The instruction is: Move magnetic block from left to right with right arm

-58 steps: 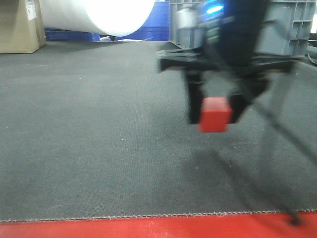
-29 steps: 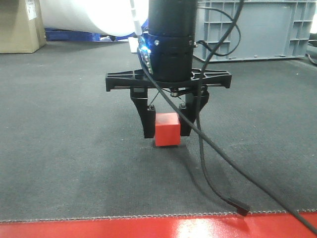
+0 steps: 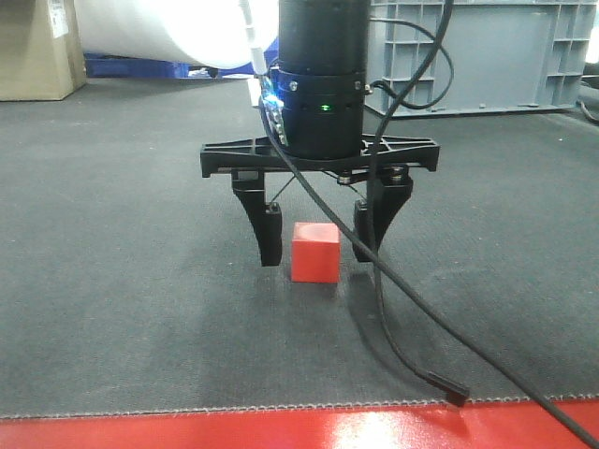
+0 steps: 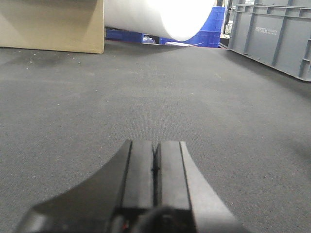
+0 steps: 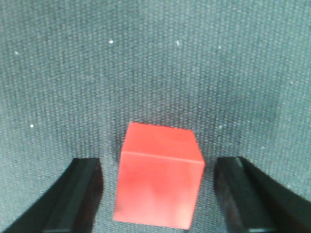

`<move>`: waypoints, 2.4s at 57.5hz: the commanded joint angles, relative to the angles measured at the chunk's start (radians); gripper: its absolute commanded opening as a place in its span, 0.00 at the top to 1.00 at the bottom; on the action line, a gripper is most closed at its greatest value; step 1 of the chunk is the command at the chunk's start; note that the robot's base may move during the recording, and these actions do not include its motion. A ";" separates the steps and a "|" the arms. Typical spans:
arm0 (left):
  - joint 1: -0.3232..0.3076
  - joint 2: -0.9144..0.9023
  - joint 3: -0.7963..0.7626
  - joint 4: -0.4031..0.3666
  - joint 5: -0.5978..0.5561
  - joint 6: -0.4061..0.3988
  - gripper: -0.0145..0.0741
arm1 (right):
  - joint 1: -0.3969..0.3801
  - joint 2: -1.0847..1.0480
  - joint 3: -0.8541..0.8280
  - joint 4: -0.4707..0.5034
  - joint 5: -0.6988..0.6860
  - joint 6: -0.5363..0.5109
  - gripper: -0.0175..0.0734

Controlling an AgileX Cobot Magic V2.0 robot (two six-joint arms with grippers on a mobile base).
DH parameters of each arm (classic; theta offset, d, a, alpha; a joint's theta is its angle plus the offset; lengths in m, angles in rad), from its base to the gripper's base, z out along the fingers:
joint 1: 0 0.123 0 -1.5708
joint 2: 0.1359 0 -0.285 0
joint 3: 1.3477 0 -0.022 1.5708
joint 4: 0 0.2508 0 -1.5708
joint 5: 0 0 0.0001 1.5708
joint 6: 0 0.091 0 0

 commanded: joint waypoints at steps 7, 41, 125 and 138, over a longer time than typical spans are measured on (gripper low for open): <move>0.000 -0.007 0.008 -0.003 -0.083 -0.007 0.98 | 0.000 -0.123 -0.033 -0.010 0.003 -0.001 0.15; 0.000 -0.007 0.008 -0.003 -0.083 -0.007 0.98 | -0.065 -0.476 0.312 -0.020 -0.227 -0.287 0.28; 0.000 -0.007 0.008 -0.003 -0.083 -0.007 0.98 | -0.633 -1.677 1.478 0.121 -1.137 -0.714 0.75; 0.000 -0.007 0.008 -0.003 -0.083 -0.007 0.98 | -0.633 -1.677 1.482 0.121 -1.131 -0.714 0.75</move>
